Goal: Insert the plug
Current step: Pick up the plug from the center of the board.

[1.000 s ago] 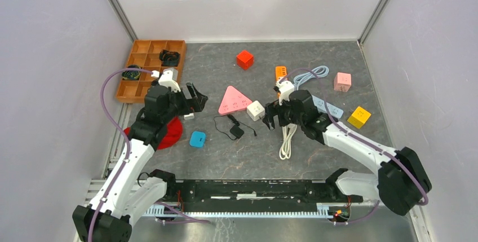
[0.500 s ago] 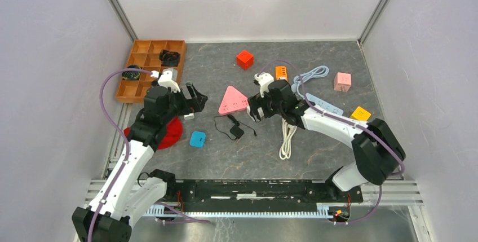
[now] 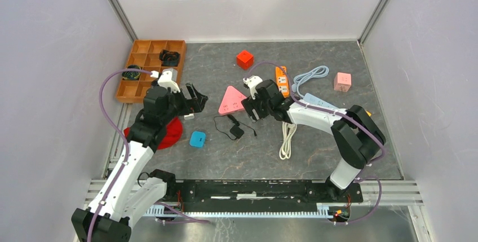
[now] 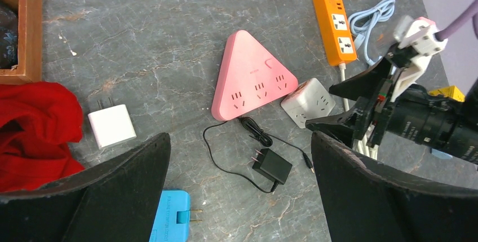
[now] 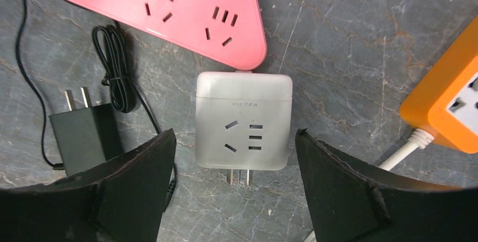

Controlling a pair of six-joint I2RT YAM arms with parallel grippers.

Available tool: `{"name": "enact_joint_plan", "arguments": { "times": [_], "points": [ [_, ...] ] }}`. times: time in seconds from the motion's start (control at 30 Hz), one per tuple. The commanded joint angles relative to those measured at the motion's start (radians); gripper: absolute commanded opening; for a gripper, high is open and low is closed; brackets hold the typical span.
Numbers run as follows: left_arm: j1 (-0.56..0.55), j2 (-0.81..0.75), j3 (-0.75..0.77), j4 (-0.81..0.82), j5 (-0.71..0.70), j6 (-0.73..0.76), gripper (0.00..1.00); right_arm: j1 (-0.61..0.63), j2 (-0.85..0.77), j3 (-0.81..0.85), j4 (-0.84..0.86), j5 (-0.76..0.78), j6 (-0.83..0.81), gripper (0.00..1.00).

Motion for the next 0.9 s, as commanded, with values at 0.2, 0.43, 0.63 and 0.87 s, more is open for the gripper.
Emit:
{"name": "enact_joint_plan", "arguments": {
  "times": [0.2, 0.43, 0.63, 0.87],
  "points": [
    [-0.007, -0.007, 0.004, 0.024, -0.024, 0.051, 1.00, 0.012, 0.005, 0.022, 0.010, 0.022, -0.037, 0.63],
    [-0.007, 0.008, 0.025, 0.007, 0.046, -0.009, 1.00, 0.013, -0.137, -0.016, 0.027, 0.011, 0.068, 0.45],
    [-0.007, -0.012, 0.068, 0.007, 0.126, -0.025, 1.00, 0.012, -0.266, -0.050, 0.152, -0.109, 0.269, 0.42],
    [-0.007, -0.011, 0.041, 0.123, 0.166, -0.064, 1.00, 0.012, -0.350, -0.108, 0.327, -0.094, 0.596, 0.41]
  ]
}}
